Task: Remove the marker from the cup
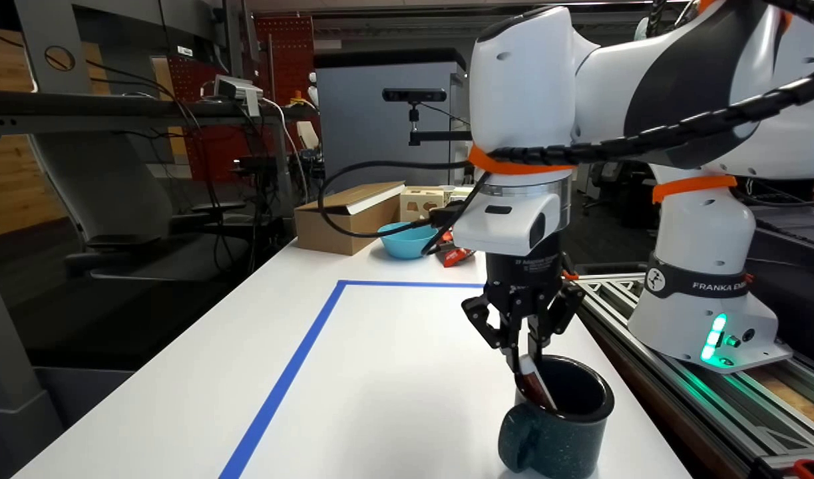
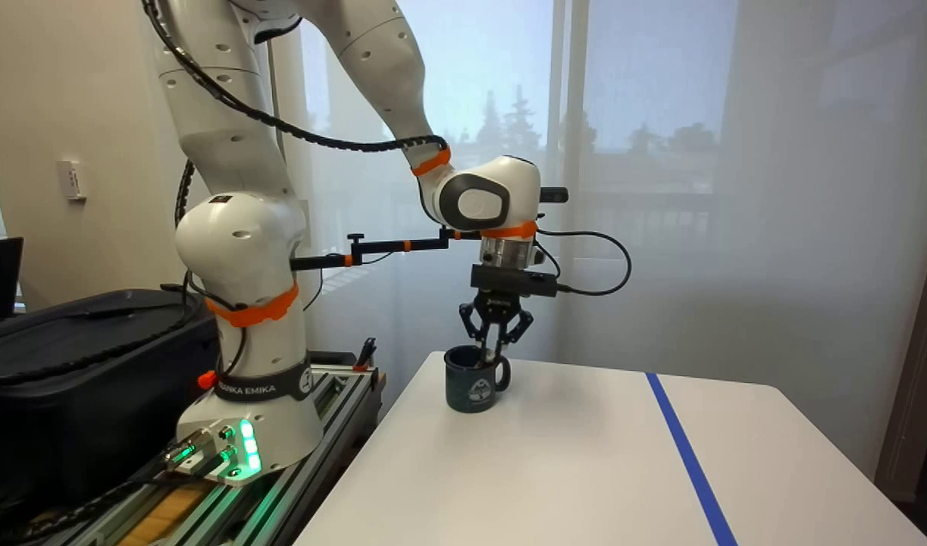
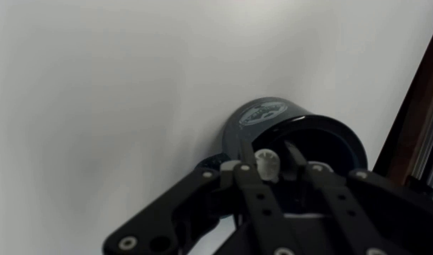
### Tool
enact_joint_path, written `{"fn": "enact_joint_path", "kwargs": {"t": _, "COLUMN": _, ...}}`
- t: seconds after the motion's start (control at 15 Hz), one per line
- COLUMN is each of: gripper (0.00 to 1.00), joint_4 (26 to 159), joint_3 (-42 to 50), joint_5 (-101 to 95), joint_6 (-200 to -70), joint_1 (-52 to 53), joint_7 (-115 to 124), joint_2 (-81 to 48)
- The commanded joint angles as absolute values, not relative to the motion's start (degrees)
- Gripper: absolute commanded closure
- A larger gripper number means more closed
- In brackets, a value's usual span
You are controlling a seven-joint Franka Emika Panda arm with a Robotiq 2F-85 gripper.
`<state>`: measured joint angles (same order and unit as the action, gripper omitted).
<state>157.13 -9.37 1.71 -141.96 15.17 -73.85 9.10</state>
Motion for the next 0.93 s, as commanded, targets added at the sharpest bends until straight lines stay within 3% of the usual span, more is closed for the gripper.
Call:
{"fn": "enact_joint_path", "kwargs": {"t": 0.0, "gripper": 0.84, "joint_4": 157.34, "joint_3": -9.90, "joint_5": 1.26, "joint_6": -141.49, "joint_1": 15.84, "joint_7": -71.94, "joint_2": 10.44}}
{"fn": "enact_joint_path", "kwargs": {"t": 0.2, "gripper": 0.95, "joint_4": 157.37, "joint_3": -9.92, "joint_5": 1.57, "joint_6": -141.08, "joint_1": 16.17, "joint_7": -71.77, "joint_2": 10.88}}
{"fn": "enact_joint_path", "kwargs": {"t": 0.87, "gripper": 0.94, "joint_4": 158.15, "joint_3": -8.10, "joint_5": 3.98, "joint_6": -128.74, "joint_1": 17.55, "joint_7": -73.67, "joint_2": 22.76}}
